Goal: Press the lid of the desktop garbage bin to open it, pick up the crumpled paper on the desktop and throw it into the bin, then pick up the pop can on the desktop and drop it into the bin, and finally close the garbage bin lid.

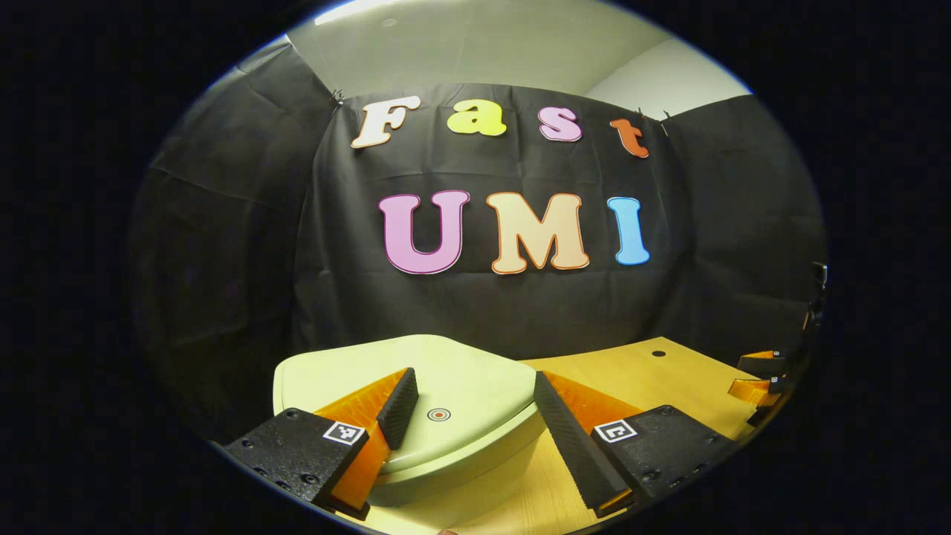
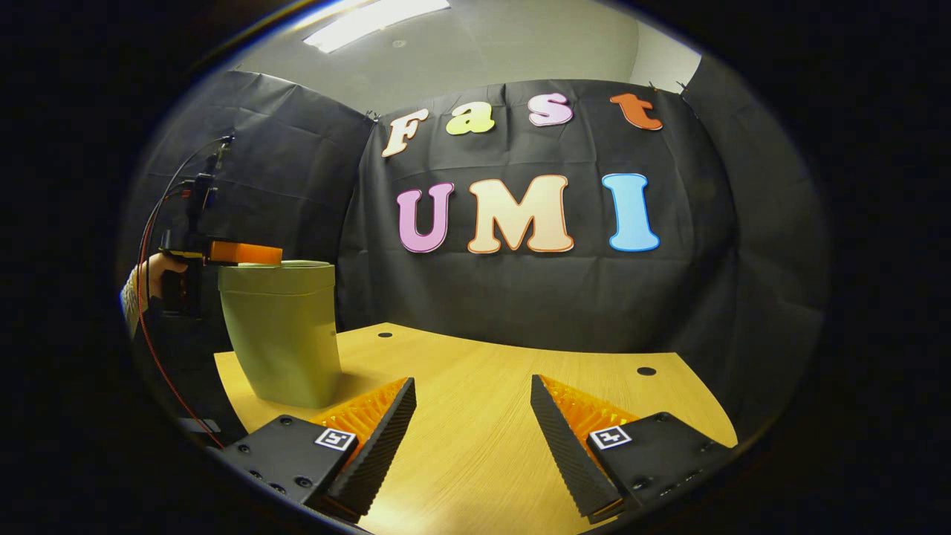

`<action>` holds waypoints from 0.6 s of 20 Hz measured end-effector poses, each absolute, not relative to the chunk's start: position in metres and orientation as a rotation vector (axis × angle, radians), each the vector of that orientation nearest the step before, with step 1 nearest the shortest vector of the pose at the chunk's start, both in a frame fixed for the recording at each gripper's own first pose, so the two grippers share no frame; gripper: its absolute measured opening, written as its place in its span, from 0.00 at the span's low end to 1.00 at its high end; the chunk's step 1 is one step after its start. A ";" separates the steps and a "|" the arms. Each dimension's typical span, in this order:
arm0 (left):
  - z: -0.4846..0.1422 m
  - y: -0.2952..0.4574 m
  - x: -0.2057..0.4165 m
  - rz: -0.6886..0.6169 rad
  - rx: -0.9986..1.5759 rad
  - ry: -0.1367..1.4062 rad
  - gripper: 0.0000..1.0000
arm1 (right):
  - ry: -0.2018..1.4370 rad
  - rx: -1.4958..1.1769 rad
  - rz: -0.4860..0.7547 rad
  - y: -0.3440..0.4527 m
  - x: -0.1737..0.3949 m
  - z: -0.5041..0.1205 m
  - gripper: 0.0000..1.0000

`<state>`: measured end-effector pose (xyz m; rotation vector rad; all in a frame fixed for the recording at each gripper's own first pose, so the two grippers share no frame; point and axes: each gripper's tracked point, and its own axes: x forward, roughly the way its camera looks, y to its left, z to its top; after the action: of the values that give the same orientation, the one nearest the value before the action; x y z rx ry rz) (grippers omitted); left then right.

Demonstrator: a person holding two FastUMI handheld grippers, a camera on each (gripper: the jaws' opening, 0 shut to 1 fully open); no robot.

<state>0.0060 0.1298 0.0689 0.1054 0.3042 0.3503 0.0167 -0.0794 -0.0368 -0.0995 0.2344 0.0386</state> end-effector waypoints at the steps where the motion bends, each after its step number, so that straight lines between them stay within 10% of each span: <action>1: 0.068 0.130 0.006 0.351 0.105 0.310 0.96 | 0.233 -0.098 0.038 -0.079 0.017 -0.036 0.98; 12: 0.060 0.131 0.003 0.358 0.079 0.401 0.97 | 0.210 -0.079 0.059 -0.075 0.012 -0.028 0.98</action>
<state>0.0025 0.1314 0.0600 0.0794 0.4013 0.3582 0.0121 -0.0752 -0.0281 -0.0793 0.2103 0.0594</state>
